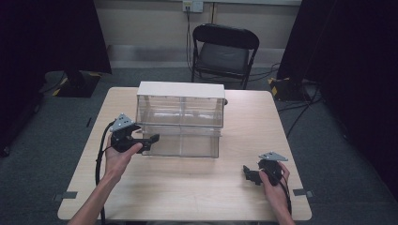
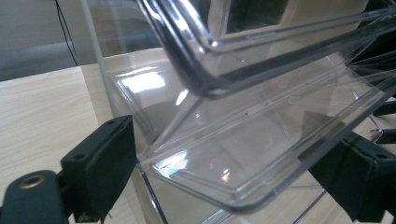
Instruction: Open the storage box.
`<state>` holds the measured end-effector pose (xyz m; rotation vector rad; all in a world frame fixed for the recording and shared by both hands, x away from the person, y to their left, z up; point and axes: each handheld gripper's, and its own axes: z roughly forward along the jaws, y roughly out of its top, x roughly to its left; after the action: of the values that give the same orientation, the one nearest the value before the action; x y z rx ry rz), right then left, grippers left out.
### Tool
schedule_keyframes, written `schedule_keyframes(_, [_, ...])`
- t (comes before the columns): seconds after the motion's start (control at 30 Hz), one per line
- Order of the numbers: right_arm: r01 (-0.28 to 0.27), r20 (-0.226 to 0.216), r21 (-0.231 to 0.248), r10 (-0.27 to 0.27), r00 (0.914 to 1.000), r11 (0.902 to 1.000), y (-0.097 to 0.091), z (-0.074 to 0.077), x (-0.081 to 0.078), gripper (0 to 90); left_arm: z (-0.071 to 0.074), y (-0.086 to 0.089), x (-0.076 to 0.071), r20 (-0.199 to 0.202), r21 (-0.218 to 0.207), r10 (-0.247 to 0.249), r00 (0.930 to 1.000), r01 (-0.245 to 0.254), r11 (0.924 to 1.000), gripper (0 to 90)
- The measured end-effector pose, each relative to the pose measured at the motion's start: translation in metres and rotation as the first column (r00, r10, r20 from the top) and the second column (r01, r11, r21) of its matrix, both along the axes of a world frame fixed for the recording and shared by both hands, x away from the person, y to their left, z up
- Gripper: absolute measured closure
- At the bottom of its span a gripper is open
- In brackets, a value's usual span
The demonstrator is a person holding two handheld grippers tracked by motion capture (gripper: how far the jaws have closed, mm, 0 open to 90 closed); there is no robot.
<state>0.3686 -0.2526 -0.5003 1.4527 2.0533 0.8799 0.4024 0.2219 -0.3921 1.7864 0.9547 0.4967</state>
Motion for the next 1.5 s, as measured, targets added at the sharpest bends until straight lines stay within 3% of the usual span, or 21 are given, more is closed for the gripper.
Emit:
schedule_keyframes(0.3, [0.000, 0.000, 0.000, 0.000, 1.0000, 1.0000, 0.0000, 0.0000, 0.0000, 9.8, 0.0015, -0.0026, 0.0019, 0.008, 0.009, 0.004, 1.0000, -0.004, 1.0000, 7.6])
schedule_keyframes(0.9, [0.000, 0.000, 0.000, 0.000, 1.0000, 1.0000, 0.0000, 0.0000, 0.0000, 9.8, 0.0062, -0.0039, 0.0046, 0.000, -0.026, 0.006, 1.0000, -0.006, 0.9997, 3.3])
schedule_keyframes(1.1, [0.000, 0.000, 0.000, 0.000, 1.0000, 1.0000, 0.0000, 0.0000, 0.0000, 9.8, 0.0047, -0.0043, 0.0039, -0.015, -0.056, 0.017, 0.9998, -0.017, 0.9983, 2.7])
schedule_keyframes(1.5, [0.000, 0.000, 0.000, 0.000, 1.0000, 1.0000, 0.0000, 0.0000, 0.0000, 9.8, 0.0046, -0.0054, 0.0037, -0.017, -0.058, 0.020, 0.9997, -0.021, 0.9981, 2.5])
